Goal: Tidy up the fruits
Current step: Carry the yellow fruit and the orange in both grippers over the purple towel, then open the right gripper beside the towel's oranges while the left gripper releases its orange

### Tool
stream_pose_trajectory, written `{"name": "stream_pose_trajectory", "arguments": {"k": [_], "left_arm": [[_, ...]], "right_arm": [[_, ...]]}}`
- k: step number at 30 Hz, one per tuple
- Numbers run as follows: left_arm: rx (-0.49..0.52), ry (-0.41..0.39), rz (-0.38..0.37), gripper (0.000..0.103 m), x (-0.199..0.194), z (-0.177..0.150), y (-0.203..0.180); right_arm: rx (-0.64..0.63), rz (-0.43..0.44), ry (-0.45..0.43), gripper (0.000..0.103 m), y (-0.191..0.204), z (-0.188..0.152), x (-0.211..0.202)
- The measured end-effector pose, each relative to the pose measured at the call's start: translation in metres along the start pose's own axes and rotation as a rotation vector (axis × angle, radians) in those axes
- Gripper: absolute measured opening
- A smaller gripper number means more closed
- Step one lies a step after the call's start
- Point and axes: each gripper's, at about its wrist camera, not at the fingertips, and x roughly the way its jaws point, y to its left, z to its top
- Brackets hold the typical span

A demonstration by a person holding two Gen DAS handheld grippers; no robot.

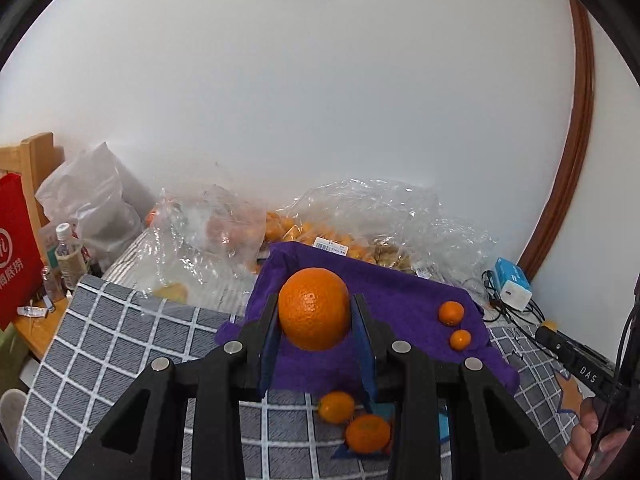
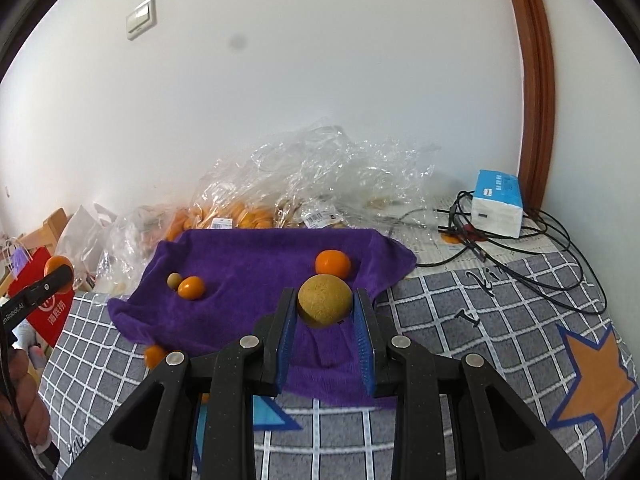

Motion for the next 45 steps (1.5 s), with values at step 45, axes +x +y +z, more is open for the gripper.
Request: {"name": "stream_pose_trajectory", "arguments": {"k": [45], "left_arm": [[0.061, 0.223, 0.098, 0.032, 0.145, -0.034, 0.002]], "right_arm": [[-0.087, -0.065, 0.209, 0.028, 0.014, -0.032, 0.125]]}}
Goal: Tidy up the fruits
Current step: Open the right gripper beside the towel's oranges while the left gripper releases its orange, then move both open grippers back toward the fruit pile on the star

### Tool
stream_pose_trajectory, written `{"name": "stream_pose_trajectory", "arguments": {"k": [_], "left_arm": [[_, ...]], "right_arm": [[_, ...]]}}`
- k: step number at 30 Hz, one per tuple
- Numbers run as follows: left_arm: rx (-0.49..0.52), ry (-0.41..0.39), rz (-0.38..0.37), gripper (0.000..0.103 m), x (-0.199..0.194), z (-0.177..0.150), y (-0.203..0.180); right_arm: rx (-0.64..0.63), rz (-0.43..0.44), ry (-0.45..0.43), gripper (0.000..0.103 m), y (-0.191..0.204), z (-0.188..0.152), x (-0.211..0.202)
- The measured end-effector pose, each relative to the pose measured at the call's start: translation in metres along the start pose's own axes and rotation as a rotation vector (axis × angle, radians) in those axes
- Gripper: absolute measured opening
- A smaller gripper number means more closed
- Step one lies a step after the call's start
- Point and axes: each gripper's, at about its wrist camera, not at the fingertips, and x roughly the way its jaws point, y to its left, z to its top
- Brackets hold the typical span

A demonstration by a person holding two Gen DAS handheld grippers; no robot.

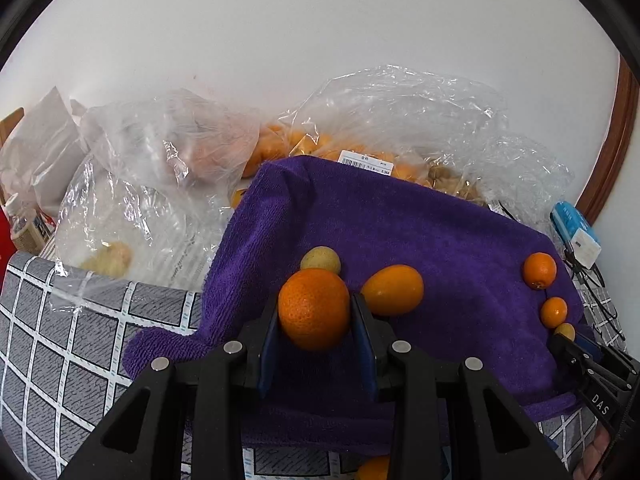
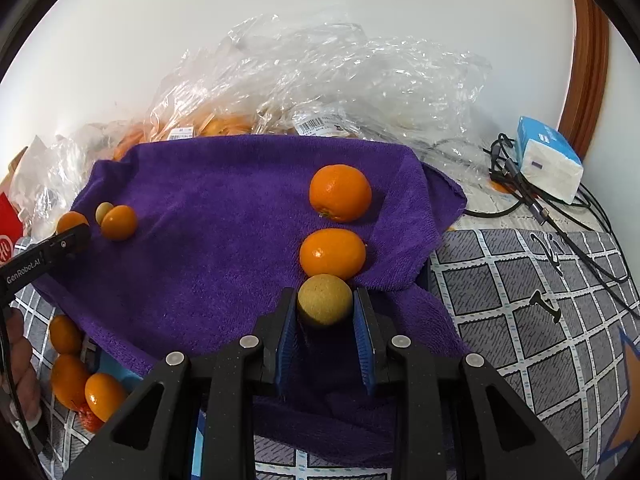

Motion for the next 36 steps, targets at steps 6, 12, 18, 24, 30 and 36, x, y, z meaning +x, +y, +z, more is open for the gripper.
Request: {"name": "stream_pose_trajectory", "arguments": {"k": [6, 12, 18, 24, 30, 36], "left_arm": [[0.006, 0.003, 0.011, 0.032, 0.002, 0.000, -0.001], [0.003, 0.002, -0.004, 0.032, 0.003, 0.002, 0.000], [-0.015, -0.057, -0.045, 0.048, -0.013, 0.004, 0.001], [0.005, -0.117, -0.052, 0.048, -0.036, 0.008, -0.003], [-0.007, -0.204, -0.065, 0.048, -0.079, 0.020, -0.001], [-0.056, -0.125, -0.084, 0.048, -0.098, 0.013, 0.019]], "right_arm": [[-0.014, 0.003, -0.002, 0.035, 0.002, -0.001, -0.002], [-0.046, -0.009, -0.024, 0.061, 0.009, -0.001, -0.007], [-0.007, 0.002, -0.050, 0.065, 0.003, -0.001, -0.016], [0.004, -0.011, -0.124, 0.065, -0.002, 0.003, -0.044], [0.040, -0.010, -0.133, 0.065, 0.002, 0.006, -0.082], [-0.009, 0.056, -0.097, 0.061, 0.027, -0.010, -0.098]]}}
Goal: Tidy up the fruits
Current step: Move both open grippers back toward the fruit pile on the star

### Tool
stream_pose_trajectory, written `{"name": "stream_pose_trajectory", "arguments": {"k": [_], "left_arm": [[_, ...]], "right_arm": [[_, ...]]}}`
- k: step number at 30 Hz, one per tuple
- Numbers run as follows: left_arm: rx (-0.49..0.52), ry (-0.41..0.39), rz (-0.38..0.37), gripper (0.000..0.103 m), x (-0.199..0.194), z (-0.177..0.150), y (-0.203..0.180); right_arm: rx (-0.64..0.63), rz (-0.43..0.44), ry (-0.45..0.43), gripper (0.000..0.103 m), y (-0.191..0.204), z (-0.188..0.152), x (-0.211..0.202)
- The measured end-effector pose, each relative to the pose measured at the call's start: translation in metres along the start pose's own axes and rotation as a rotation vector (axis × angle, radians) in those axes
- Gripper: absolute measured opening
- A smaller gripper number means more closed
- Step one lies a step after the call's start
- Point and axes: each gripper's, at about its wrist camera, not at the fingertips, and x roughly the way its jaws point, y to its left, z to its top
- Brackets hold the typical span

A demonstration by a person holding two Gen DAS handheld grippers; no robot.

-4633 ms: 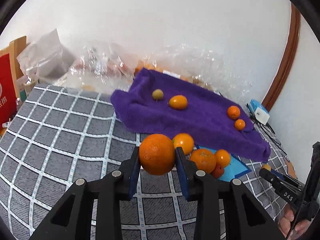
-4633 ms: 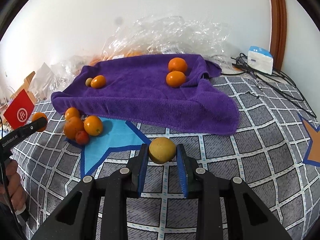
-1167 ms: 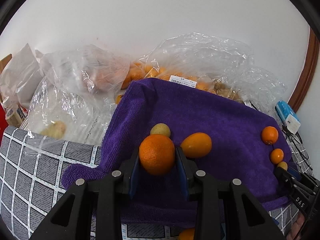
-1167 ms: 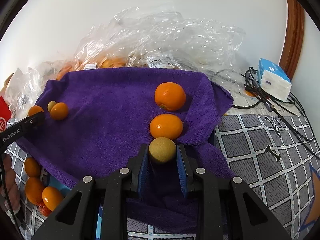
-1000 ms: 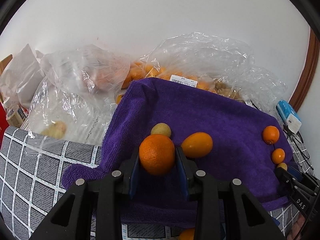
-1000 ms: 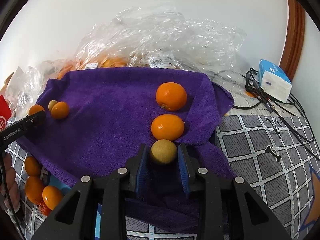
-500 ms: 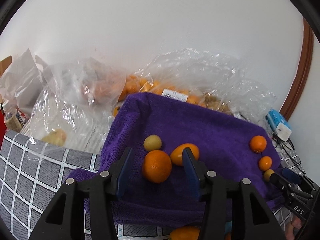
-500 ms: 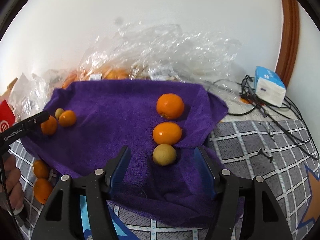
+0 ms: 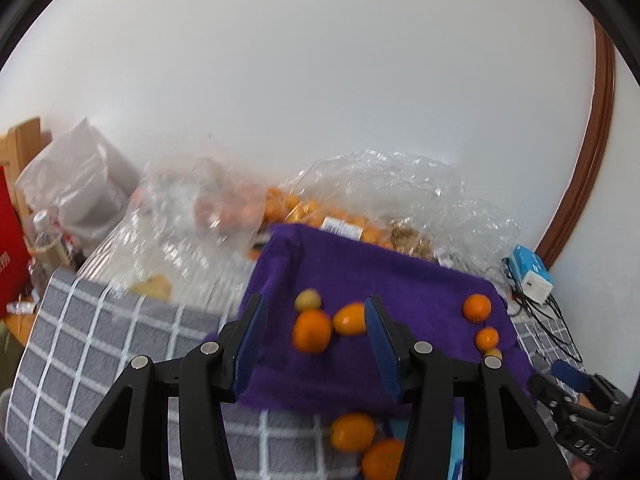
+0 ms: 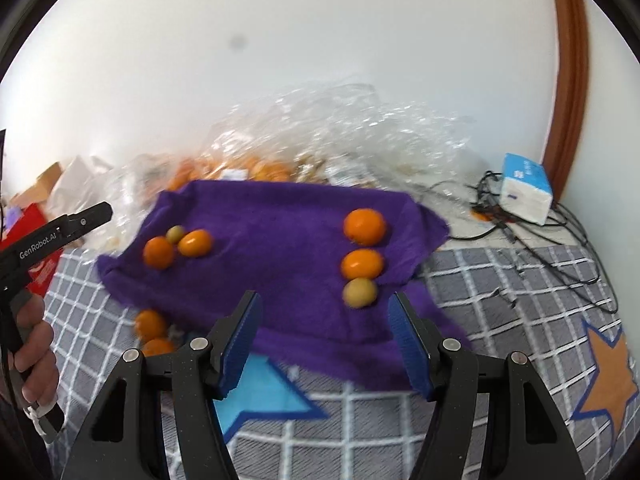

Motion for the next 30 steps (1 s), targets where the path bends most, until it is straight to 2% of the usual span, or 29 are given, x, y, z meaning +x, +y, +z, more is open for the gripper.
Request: {"name": "stream_pose_trajectory", "arguments": {"k": [3, 8, 12, 18, 21, 23, 25, 27, 30], "left_arm": [[0.005, 0.032, 0.005, 0.048, -0.016, -0.017, 0.017], [0.023, 0.066, 0.064, 0.048, -0.028, -0.053, 0.043], [-0.007, 0.101, 0.057, 0.048, -0.028, -0.072, 0.062], [-0.075, 0.132, 0.018, 0.048, -0.021, -0.077, 0.074], [-0.065, 0.127, 0.048, 0.048, -0.023, -0.083, 0.074], [-0.061, 0.152, 0.054, 0.048, -0.019, -0.086, 0.073], [-0.058, 0.181, 0.052, 0.048, -0.014, -0.088, 0.072], [-0.052, 0.183, 0.067, 0.048, -0.013, -0.091, 0.069], [-0.042, 0.198, 0.072, 0.048, -0.011, -0.093, 0.067]], "right_arm": [[-0.027, 0.039, 0.027, 0.049, 0.017, -0.013, 0.004], [-0.054, 0.108, 0.086, 0.049, 0.042, -0.029, 0.019], [-0.047, 0.149, 0.124, 0.049, 0.054, -0.035, 0.030], [-0.045, 0.169, 0.174, 0.049, 0.062, -0.039, 0.043], [-0.039, 0.173, 0.190, 0.049, 0.066, -0.039, 0.052], [-0.037, 0.180, 0.200, 0.049, 0.067, -0.038, 0.056], [-0.033, 0.183, 0.215, 0.045, 0.068, -0.038, 0.061], [-0.034, 0.200, 0.232, 0.032, 0.069, -0.040, 0.064], [-0.018, 0.189, 0.217, 0.032, 0.061, -0.041, 0.058]]}}
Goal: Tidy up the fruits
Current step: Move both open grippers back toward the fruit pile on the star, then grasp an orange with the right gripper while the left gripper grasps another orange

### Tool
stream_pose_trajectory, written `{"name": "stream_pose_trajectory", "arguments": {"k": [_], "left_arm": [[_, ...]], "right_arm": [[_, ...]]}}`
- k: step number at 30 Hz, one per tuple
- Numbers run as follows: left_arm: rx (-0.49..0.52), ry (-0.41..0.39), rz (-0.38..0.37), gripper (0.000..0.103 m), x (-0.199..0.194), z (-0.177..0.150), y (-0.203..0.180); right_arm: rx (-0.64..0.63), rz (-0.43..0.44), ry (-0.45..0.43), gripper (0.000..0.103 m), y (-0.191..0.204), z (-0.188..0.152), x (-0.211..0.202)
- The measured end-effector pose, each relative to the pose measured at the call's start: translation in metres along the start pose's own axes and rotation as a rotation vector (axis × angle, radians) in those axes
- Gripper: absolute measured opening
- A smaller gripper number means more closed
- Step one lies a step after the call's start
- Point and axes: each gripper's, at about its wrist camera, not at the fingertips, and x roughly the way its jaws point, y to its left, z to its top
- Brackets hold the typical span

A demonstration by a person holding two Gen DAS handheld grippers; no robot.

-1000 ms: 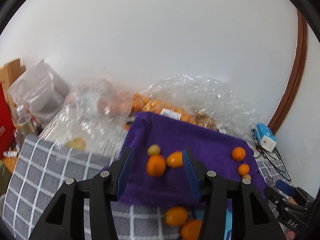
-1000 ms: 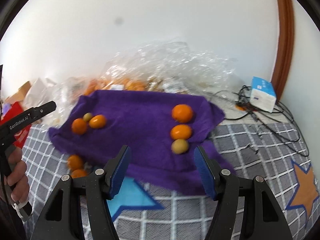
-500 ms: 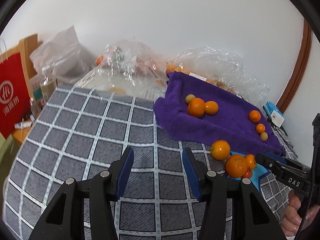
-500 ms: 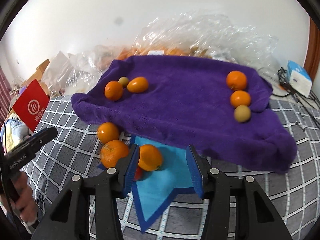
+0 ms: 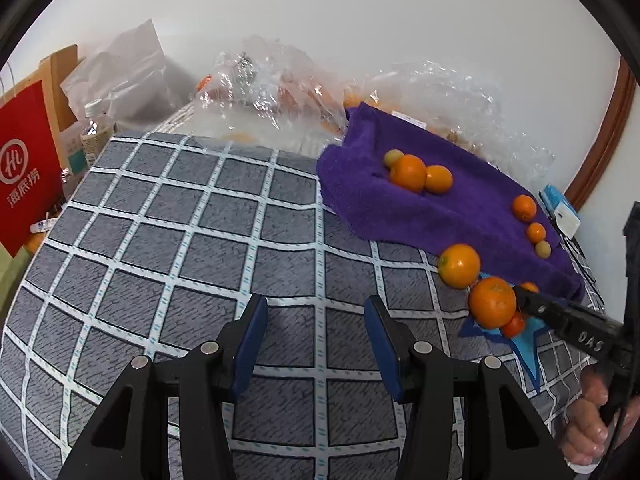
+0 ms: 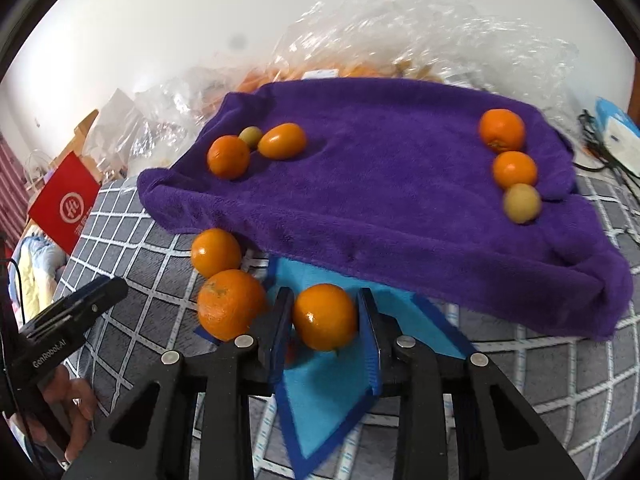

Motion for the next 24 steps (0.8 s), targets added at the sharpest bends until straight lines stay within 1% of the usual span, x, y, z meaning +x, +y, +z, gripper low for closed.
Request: {"name": "stream_pose_trajectory", "arguments": {"k": [3, 5, 7, 9, 12, 14, 17, 24], "left_arm": [[0.000, 0.003, 0.004, 0.048, 0.000, 0.000, -0.001], [-0.002, 0.006, 0.003, 0.048, 0.000, -0.001, -0.001], [-0.001, 0.008, 0.004, 0.048, 0.000, -0.001, 0.000], [0.006, 0.011, 0.004, 0.051, 0.001, -0.001, -0.001], [0.027, 0.019, 0.010, 0.054, 0.003, -0.001, -0.005], [0.038, 0.023, 0.018, 0.055, 0.004, -0.002, -0.007], [0.046, 0.026, 0.023, 0.056, 0.005, -0.002, -0.009], [0.049, 0.027, 0.016, 0.059, 0.005, -0.002, -0.009]], "right_arm": [[0.011, -0.023, -0.055, 0.032, -0.016, -0.004, -0.022], [0.011, -0.067, -0.084, 0.032, -0.029, -0.008, -0.037], [-0.007, -0.130, -0.106, 0.032, -0.041, -0.016, -0.052], [-0.010, -0.161, -0.104, 0.032, -0.053, -0.023, -0.058], [0.004, -0.181, -0.084, 0.032, -0.068, -0.033, -0.056], [0.019, -0.184, -0.071, 0.032, -0.074, -0.038, -0.051], [0.047, -0.163, -0.054, 0.032, -0.082, -0.044, -0.044], [0.028, -0.155, -0.064, 0.032, -0.082, -0.050, -0.045]]}}
